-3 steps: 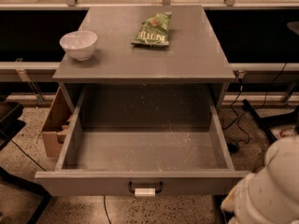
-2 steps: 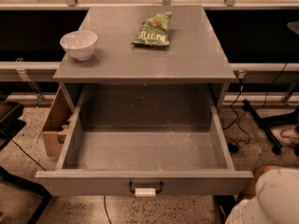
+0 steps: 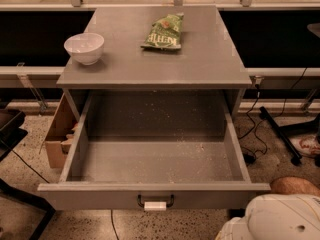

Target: Close top drawer

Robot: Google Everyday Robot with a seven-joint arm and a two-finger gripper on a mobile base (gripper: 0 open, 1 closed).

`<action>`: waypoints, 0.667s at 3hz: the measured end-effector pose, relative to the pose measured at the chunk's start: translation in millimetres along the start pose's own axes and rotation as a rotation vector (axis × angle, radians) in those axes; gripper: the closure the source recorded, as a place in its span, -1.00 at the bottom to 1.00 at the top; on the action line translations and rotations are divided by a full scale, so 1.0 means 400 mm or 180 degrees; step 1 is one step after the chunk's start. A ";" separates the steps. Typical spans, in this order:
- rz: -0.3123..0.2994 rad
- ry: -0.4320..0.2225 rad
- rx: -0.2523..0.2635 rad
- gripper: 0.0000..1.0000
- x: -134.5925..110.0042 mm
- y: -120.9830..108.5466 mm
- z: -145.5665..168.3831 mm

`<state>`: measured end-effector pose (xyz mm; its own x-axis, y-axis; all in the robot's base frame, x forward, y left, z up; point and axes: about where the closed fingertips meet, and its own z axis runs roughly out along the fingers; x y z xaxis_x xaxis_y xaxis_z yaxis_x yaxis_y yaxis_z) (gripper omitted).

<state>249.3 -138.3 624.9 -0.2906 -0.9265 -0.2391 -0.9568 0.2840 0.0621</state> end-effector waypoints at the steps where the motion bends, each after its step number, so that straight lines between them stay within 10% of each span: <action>1: -0.0110 -0.0232 0.0174 1.00 -0.097 -0.075 0.049; 2: -0.0178 -0.0421 0.0373 1.00 -0.180 -0.153 0.086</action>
Offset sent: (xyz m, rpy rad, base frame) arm 0.1306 0.0903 -0.0319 0.1471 -0.2563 0.0172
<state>329.0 -80.6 605.0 -0.2258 -0.9033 -0.3648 -0.9614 0.2670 -0.0662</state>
